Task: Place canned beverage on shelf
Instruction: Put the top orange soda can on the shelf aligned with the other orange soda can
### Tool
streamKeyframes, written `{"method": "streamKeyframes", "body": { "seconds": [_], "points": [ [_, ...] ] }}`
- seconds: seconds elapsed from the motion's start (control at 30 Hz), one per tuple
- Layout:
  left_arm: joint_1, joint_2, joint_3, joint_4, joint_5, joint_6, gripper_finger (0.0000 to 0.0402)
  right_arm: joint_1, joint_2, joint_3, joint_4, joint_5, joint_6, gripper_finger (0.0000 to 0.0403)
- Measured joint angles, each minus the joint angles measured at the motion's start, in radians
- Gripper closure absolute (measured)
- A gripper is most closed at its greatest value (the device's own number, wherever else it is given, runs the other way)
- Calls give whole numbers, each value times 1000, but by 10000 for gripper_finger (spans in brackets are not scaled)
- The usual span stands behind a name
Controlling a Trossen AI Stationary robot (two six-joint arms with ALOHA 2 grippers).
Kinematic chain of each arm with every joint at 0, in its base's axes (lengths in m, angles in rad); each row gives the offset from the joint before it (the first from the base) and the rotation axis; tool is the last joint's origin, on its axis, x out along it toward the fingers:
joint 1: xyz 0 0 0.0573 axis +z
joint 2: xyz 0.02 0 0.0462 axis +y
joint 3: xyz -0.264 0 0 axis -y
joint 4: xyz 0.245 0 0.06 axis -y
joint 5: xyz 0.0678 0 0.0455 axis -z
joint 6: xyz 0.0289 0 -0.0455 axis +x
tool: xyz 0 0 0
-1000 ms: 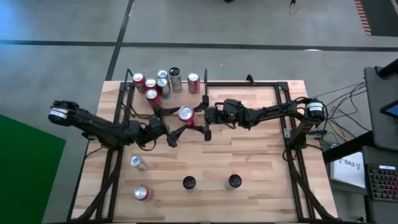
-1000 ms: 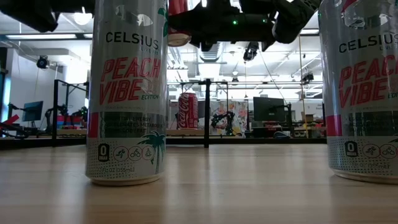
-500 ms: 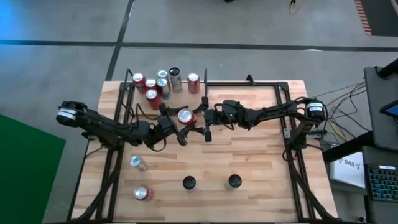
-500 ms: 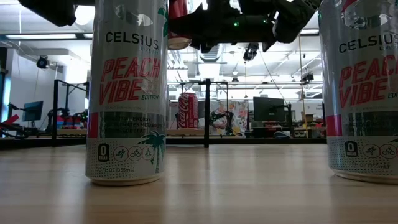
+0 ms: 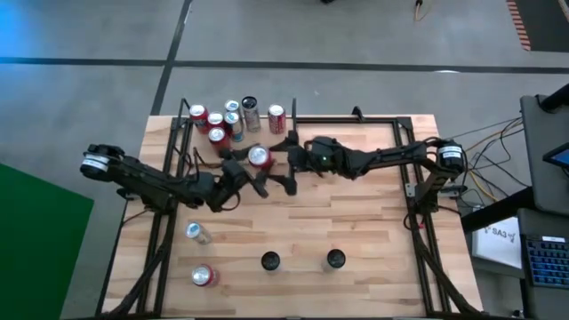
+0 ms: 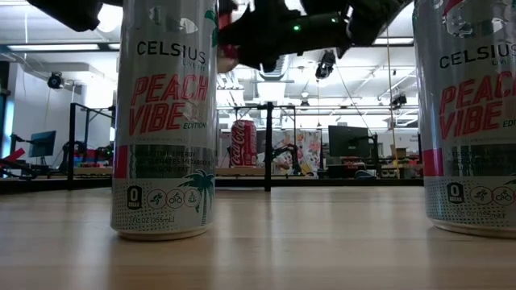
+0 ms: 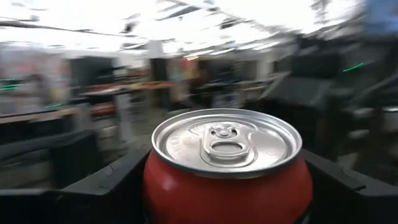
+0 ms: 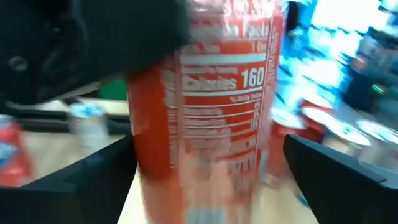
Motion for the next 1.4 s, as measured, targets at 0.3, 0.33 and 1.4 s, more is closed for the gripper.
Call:
{"method": "streamKeyframes", "body": {
  "seconds": [0.3,0.33,1.4],
  "points": [
    [-25,-229,-73,-138,-372,136,116,-8,-5,104,-249,90,-78,39],
    [-21,-267,-87,-170,-400,138,116,-12,-11,104,-260,95,-83,39],
    [141,-711,-432,-427,-625,-104,112,-66,-52,103,-296,92,-44,37]
  ]
}}
